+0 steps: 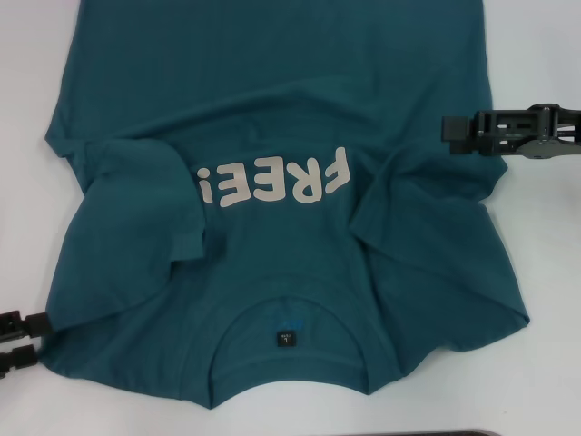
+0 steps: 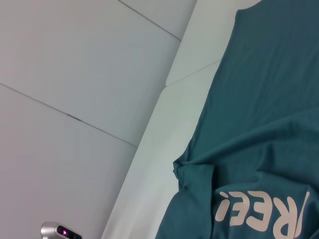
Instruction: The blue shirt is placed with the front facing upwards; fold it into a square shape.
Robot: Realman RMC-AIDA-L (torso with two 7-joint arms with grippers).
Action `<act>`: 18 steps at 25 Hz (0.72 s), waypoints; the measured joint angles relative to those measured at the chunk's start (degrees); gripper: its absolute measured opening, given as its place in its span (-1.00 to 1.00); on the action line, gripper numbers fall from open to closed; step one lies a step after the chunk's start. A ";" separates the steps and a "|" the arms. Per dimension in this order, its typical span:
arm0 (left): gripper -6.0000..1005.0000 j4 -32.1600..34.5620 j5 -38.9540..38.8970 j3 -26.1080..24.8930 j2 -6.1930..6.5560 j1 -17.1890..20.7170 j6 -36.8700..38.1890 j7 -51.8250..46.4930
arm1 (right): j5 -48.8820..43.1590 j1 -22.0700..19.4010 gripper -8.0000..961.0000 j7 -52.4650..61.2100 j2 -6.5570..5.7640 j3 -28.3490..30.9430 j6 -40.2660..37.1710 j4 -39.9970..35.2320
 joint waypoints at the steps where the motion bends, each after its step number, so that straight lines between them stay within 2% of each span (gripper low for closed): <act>1: 0.52 0.00 0.00 0.05 -0.16 -0.16 0.09 -0.01 | 0.00 0.00 0.68 0.02 0.00 0.00 0.00 0.00; 13: 0.52 0.20 0.88 -0.40 -1.16 -1.95 0.96 -0.39 | 0.00 -0.35 0.68 0.12 -0.09 0.00 0.01 0.00; 18: 0.52 -0.43 1.29 -0.52 -0.58 -1.65 0.54 -0.84 | 0.00 -0.40 0.68 0.11 -0.09 0.00 0.00 0.00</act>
